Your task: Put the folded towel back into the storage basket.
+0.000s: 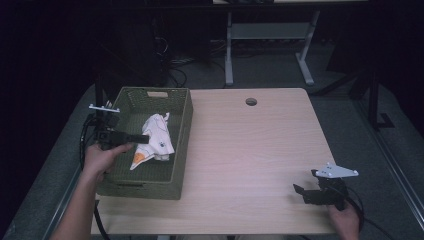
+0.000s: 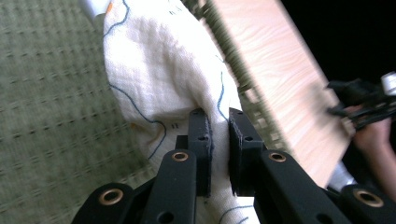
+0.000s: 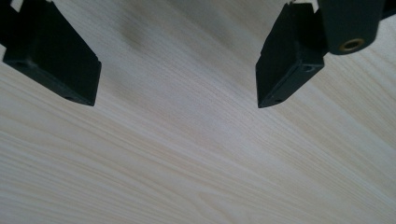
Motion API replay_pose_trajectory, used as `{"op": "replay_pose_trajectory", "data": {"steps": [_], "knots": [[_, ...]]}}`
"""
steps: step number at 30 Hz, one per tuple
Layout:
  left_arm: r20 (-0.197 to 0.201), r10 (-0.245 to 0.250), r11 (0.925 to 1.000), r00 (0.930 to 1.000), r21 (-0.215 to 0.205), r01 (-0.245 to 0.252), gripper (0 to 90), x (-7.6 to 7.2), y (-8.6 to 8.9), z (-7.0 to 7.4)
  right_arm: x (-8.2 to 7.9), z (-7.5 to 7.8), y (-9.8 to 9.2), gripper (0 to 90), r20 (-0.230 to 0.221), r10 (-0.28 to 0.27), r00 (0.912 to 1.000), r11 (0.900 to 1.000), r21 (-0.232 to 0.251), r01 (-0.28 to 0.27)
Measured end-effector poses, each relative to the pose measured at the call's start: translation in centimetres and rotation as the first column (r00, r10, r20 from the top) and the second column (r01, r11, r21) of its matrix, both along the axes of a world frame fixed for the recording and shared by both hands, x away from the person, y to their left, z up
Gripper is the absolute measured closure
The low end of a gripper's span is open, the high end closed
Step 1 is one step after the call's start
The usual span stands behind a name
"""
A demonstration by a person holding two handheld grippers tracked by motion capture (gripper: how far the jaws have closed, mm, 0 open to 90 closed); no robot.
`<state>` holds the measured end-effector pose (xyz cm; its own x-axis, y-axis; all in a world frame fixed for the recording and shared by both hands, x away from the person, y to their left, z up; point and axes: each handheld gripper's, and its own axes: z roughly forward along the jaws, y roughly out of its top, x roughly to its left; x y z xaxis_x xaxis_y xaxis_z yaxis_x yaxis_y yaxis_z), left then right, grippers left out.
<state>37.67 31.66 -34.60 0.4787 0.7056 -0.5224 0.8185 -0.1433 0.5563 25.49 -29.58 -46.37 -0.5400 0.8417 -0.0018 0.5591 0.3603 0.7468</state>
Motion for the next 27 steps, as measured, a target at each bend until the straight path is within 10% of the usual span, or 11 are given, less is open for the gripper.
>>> {"op": "replay_pose_trajectory", "data": {"steps": [5, 10, 27], "knots": [[-0.010, -0.047, 0.9900, 0.9989, 0.133, 0.048, 82.1, 0.9, -0.5, -0.8, 0.0, 0.0, -0.2, 13.7, -0.001, -0.005, 1.0000, 1.000, 0.006, 0.005], [0.043, -0.099, 0.9118, 0.9942, 0.404, 0.073, 69.3, 1.6, -1.1, -1.2, 0.0, -0.1, -0.2, 13.7, -0.002, -0.005, 1.0000, 1.000, 0.001, 0.005], [-0.082, -0.164, 0.8677, 0.9831, 0.462, 0.183, 62.9, 1.9, -3.6, -3.7, -0.1, -0.1, 0.0, 13.7, -0.007, 0.005, 1.0000, 1.000, -0.001, -0.005]]}}
